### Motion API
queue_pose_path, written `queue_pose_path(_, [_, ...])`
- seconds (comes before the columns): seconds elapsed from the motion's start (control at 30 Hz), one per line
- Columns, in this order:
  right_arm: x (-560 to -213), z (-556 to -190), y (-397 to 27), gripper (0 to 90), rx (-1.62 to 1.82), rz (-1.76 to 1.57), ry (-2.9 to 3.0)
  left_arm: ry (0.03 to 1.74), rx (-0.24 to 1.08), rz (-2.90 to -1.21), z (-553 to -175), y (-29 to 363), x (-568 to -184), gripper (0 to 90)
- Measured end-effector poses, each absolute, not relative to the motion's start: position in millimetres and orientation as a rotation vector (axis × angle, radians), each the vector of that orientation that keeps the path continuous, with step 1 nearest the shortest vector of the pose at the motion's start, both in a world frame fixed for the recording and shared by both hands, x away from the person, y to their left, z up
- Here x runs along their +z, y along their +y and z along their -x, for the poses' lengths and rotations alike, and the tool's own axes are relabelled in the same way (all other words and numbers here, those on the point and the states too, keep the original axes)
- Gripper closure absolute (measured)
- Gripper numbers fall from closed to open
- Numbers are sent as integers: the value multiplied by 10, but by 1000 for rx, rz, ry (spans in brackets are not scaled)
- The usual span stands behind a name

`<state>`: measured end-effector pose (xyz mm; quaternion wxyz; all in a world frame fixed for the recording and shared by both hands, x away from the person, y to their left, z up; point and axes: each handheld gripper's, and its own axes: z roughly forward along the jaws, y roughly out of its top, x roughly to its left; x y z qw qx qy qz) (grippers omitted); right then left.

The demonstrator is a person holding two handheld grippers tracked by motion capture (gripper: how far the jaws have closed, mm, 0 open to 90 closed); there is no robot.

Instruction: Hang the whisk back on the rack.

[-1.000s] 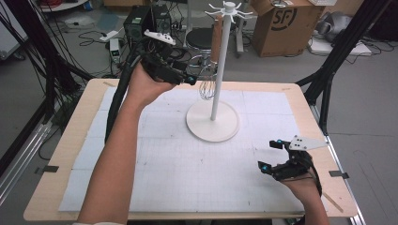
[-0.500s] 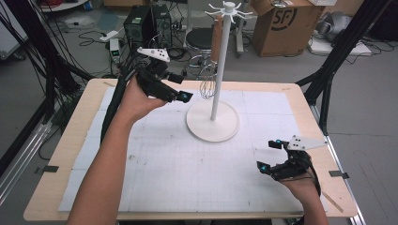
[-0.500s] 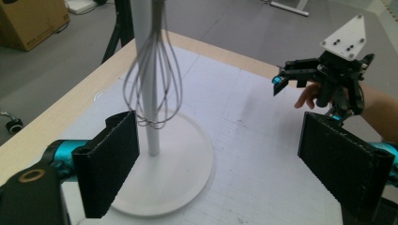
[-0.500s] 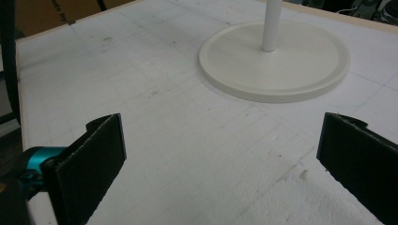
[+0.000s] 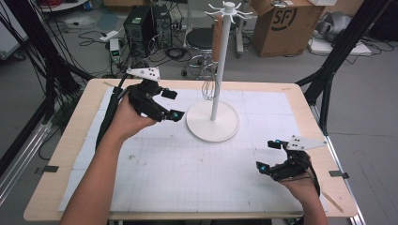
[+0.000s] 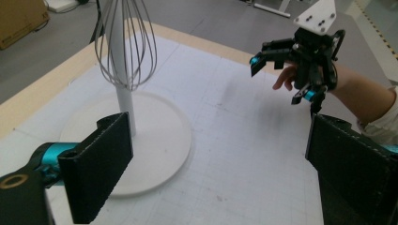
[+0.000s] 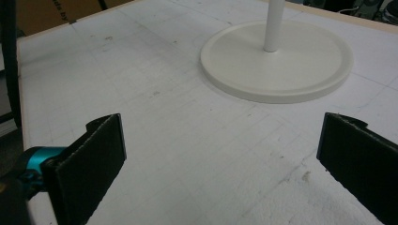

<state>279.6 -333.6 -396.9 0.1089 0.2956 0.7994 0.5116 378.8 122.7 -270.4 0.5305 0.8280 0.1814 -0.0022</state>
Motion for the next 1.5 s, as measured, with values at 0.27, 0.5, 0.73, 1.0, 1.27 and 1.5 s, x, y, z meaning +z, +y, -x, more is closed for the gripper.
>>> queue_pose_path(0.27, [-3985, -2808, -3311, 7, 1490, -868, 2361, 431, 3, -1982, -3596, 1390, -2952, 66])
queue_pose_path(0.5, [-4007, -2814, -3300, 7, 1484, -881, 2367, 472, 4, -1971, -3449, 1529, -3213, 59])
queue_pose_path(0.73, [-4024, -2821, -3276, 7, 1470, -880, 2382, 466, -1, -1927, -3228, 1653, -3354, 45])
queue_pose_path(1.0, [-4031, -2821, -3260, 7, 1466, -872, 2384, 483, -4, -1945, -2981, 1692, -3569, 22])
queue_pose_path(1.27, [-4033, -2822, -3255, 7, 1456, -881, 2388, 490, 9, -1990, -2866, 1661, -3686, 16])
queue_pose_path(1.5, [-4031, -2823, -3258, 7, 1460, -879, 2388, 499, 3, -1977, -2891, 1688, -3726, 16])
